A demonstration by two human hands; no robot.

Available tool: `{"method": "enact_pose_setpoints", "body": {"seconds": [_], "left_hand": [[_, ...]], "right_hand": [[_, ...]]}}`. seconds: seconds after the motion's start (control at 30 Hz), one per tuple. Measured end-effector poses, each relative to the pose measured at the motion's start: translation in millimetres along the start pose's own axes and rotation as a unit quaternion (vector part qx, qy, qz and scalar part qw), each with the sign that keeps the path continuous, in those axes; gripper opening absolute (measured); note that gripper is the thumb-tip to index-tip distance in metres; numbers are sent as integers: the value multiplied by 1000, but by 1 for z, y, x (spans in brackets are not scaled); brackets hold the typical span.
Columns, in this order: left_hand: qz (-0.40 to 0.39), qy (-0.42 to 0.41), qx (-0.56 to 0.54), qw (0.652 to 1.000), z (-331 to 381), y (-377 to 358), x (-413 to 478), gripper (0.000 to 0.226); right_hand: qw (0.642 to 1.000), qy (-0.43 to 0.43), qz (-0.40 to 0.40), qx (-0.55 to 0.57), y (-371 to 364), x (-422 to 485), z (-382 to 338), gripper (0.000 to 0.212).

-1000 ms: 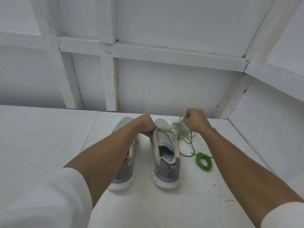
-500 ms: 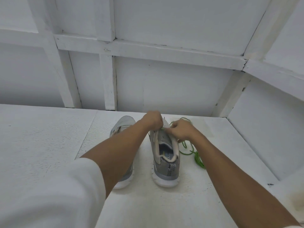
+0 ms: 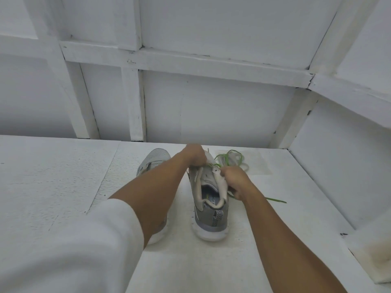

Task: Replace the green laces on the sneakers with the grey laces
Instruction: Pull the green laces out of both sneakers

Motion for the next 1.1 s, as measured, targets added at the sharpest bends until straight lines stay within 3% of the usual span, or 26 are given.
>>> {"method": "enact_pose_setpoints", "body": {"seconds": [0.1, 0.17, 0.33, 0.47, 0.6, 0.7, 0.87, 0.97, 1.1], "left_hand": [[13, 63, -41, 997, -18, 12, -5, 19], [36, 99, -90, 990, -33, 15, -2, 18], [83, 20, 5, 996, -5, 22, 0, 28], [1, 22, 155, 988, 21, -8, 5, 32], [15, 43, 192, 980, 24, -12, 4, 34], [72, 45, 201, 976, 13, 9, -2, 34], [187, 167, 174, 952, -43, 74, -20, 32], [145, 171, 153, 962, -41, 82, -18, 32], [31, 20, 195, 980, 8, 29, 0, 47]], "right_hand": [[1000, 19, 15, 8, 2, 19, 15, 62], [999, 29, 28, 2, -2, 12, 12, 57], [998, 50, 41, 1, -7, -3, 7, 35], [997, 57, 55, -14, -9, -6, 6, 17], [996, 67, 58, -20, -10, -8, 5, 24], [996, 68, 54, -17, -9, -9, 7, 22], [995, 74, 70, -14, -9, -8, 9, 27], [993, 80, 78, -23, -10, -6, 9, 29], [992, 89, 80, -29, -10, -7, 9, 28]]}}
Point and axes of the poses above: each hand's wrist, its own x-axis towards the middle knuckle, its own y-axis out of the back of the hand, z = x × y, the point moved 1 cm from there along x, towards the middle knuckle, and after that the axes turned 14 degrees about -z, right-handed, at the moved point
